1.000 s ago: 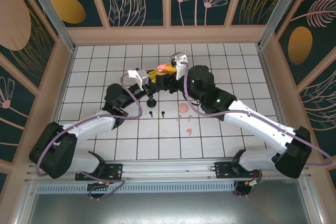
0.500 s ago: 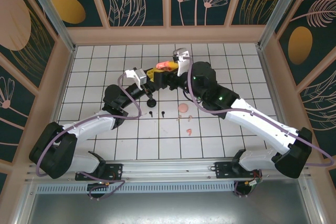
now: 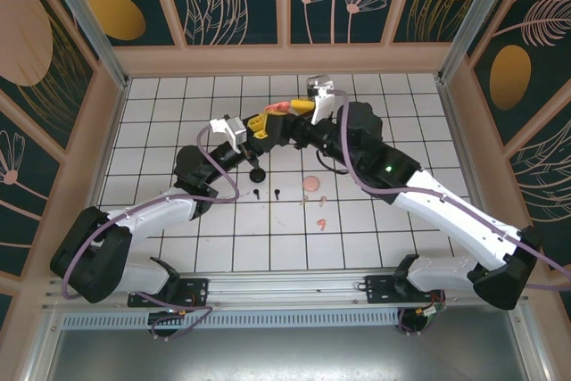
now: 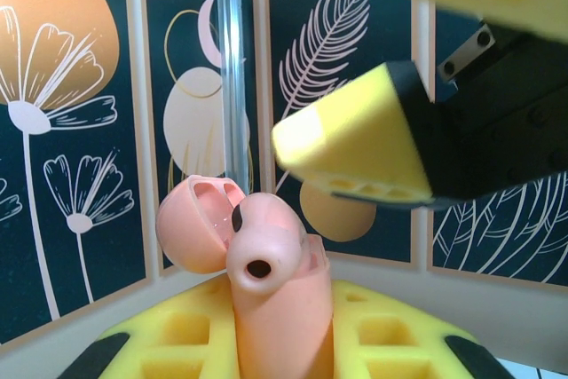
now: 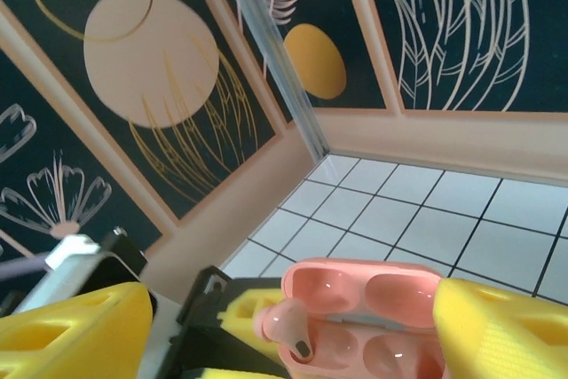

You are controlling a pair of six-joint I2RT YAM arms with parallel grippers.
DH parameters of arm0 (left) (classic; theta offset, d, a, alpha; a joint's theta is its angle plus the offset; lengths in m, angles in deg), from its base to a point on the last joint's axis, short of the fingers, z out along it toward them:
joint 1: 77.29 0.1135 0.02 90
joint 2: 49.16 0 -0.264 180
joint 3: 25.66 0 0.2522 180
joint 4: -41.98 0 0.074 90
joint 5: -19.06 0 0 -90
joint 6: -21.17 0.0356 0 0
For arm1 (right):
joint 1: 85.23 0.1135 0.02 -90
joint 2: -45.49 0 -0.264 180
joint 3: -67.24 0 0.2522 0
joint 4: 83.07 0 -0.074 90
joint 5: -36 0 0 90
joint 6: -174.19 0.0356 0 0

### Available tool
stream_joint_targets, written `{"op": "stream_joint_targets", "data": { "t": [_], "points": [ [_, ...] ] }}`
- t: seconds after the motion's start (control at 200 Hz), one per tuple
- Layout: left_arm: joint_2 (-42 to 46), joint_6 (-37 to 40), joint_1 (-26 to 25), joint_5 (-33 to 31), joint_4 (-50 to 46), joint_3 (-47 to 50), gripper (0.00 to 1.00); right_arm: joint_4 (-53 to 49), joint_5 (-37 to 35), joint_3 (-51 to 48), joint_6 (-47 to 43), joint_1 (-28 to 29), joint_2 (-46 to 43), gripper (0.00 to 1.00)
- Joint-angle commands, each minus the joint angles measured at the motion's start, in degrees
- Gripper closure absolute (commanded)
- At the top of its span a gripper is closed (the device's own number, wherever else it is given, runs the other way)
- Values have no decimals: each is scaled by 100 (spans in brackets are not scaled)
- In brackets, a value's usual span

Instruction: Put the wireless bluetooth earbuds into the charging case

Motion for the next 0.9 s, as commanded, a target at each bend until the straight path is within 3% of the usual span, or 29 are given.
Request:
{"op": "stream_joint_targets", "data": {
  "t": [0.0,0.2,0.415,0.661,0.896],
  "points": [
    [-39,25,-22,-54,273,-47,100,-458,-479,447,548,-11,-152,19],
    [-5,313,-34,-525,-39,-38,100,-1959,-1078,1339,1273,10,317,27],
    [14,591,-24,-923,-291,-53,100,-2976,-1313,2137,1599,160,895,28],
    [-13,653,-21,-908,-379,-86,100,-3757,-1614,3009,1606,444,1627,25],
    [-14,637,-20,-864,-366,-95,100,-3914,-1679,3154,1604,520,1858,24]
  ]
}}
